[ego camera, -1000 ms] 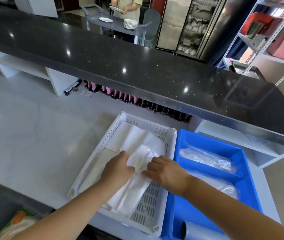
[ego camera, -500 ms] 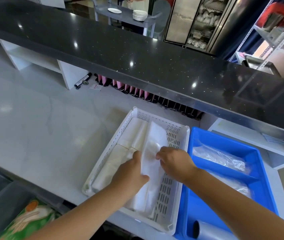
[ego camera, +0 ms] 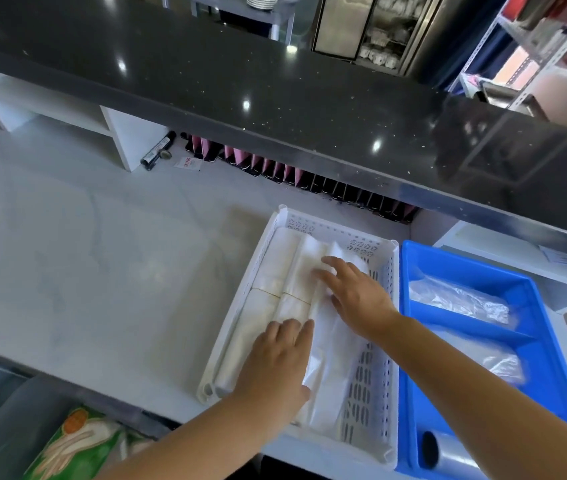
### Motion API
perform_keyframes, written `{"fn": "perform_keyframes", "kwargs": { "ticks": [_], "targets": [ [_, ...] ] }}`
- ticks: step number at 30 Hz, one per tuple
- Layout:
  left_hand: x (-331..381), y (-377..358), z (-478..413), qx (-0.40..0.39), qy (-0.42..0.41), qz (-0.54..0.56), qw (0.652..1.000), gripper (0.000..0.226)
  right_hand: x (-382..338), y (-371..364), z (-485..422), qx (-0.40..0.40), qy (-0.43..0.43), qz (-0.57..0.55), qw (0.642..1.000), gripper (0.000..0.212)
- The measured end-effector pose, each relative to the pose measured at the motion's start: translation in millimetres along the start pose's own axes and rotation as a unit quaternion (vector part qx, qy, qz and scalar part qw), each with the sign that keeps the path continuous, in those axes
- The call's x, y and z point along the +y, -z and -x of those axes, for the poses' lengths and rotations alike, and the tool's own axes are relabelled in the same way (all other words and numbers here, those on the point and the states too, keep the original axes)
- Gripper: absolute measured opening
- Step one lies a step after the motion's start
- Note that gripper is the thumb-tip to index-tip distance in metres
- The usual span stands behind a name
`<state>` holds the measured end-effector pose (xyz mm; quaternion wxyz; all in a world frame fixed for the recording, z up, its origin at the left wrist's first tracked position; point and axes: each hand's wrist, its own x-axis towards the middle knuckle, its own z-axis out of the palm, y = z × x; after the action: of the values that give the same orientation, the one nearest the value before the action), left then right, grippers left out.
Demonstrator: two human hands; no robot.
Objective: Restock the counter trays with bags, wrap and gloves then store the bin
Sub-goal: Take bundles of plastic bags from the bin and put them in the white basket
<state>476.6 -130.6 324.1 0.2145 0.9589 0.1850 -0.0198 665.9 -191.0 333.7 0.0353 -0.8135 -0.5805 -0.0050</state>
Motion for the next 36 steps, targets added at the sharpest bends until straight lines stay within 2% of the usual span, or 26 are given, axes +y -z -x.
{"fn": "perform_keyframes", "kwargs": {
  "ticks": [2,5,15,18,21,24,28,31,36],
  "targets": [
    [-8,0,0,0.016,-0.001,-0.029,0.999,0.095,-1,-3,2,0.016,-0.030,-0.020,0.999,0.058],
    [-13,-1,-2,-0.024,0.006,0.040,0.999,0.093,-4,-8,6,0.028,-0.080,-0.037,0.996,0.059],
    [-5,1,3,-0.036,0.010,0.074,0.997,0.075,-15,8,15,0.030,-0.055,-0.049,0.997,0.049],
    [-8,14,25,0.033,0.039,0.103,0.993,0.060,-35,20,21,0.060,-0.012,-0.042,0.997,0.044],
    [-14,27,63,0.147,0.075,0.044,0.985,0.041,-69,30,29,0.076,0.052,-0.052,0.994,0.035],
    [-22,35,112,0.210,0.145,0.012,0.967,0.034,-111,33,41,0.076,0.134,-0.035,0.987,0.025],
    [-37,39,180,0.235,0.234,-0.031,0.943,0.031,-167,34,52,0.053,0.252,0.033,0.966,0.029],
    [-54,39,232,0.243,0.318,-0.039,0.916,0.031,-207,29,59,0.041,0.321,0.061,0.944,0.024],
    [-92,18,311,0.265,0.437,0.046,0.858,0.028,-270,8,66,0.002,0.392,0.056,0.918,0.021]
  ]
}}
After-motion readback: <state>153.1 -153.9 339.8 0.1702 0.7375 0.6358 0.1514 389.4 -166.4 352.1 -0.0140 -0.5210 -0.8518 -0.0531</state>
